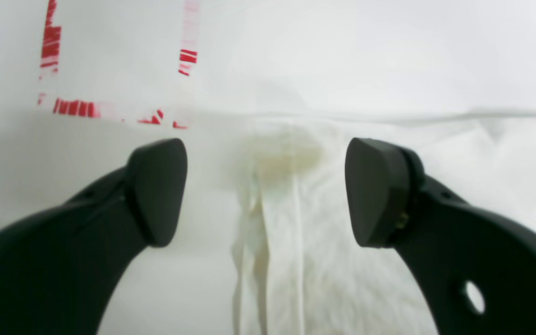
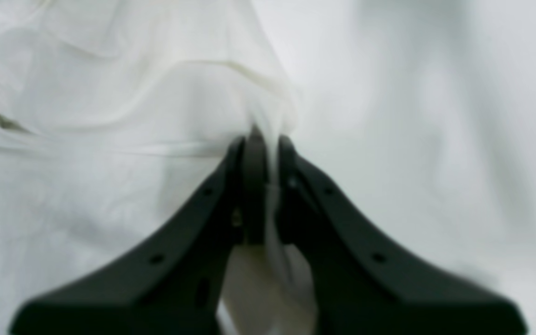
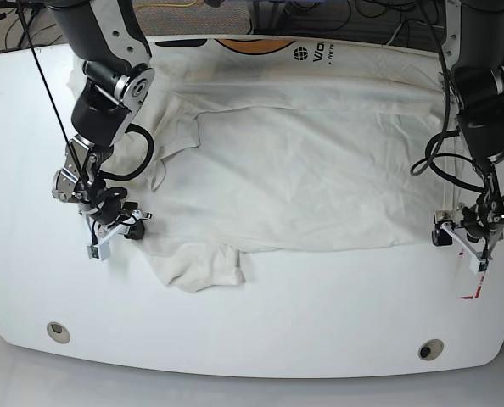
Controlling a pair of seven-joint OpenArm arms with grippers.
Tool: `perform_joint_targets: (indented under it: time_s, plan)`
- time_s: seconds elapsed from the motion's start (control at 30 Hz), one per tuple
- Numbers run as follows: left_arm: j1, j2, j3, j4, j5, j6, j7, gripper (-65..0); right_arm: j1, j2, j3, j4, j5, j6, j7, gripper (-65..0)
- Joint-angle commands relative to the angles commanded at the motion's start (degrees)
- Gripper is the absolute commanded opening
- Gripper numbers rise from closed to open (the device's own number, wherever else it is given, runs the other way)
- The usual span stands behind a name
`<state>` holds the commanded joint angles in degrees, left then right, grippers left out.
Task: Layout the t-shirt on the table in an organized manner, then fold the t-shirt properly
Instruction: 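Pinch the t-shirt edge with both grippers, then fold the held edge over the t-shirt toward the printed collar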
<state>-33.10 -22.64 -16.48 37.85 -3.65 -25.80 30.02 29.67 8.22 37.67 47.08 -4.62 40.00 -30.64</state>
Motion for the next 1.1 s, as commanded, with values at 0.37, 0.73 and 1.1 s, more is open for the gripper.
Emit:
perform_joint_targets:
  time_s: [0.37, 0.73, 1.1]
  plan:
    - [0.4, 0.2, 3.8, -2.8, -0.2, 0.2, -1.6, -16.1, -0.1, 0.0, 0.0, 0.1, 0.1, 0.0, 0.0, -60.9]
    - [-0.1, 1.7, 4.3, -2.5, -0.2, 0.1, -1.8, -65.0, 0.0, 0.0, 0.0, 2.1, 0.0, 0.0, -0.1, -65.0]
    - [1.1, 1.8, 4.2, 10.5, -0.4, -3.6, 0.9, -65.0, -0.8, 0.1, -7.8, 13.1, 0.0, 0.0, -5.4, -65.0]
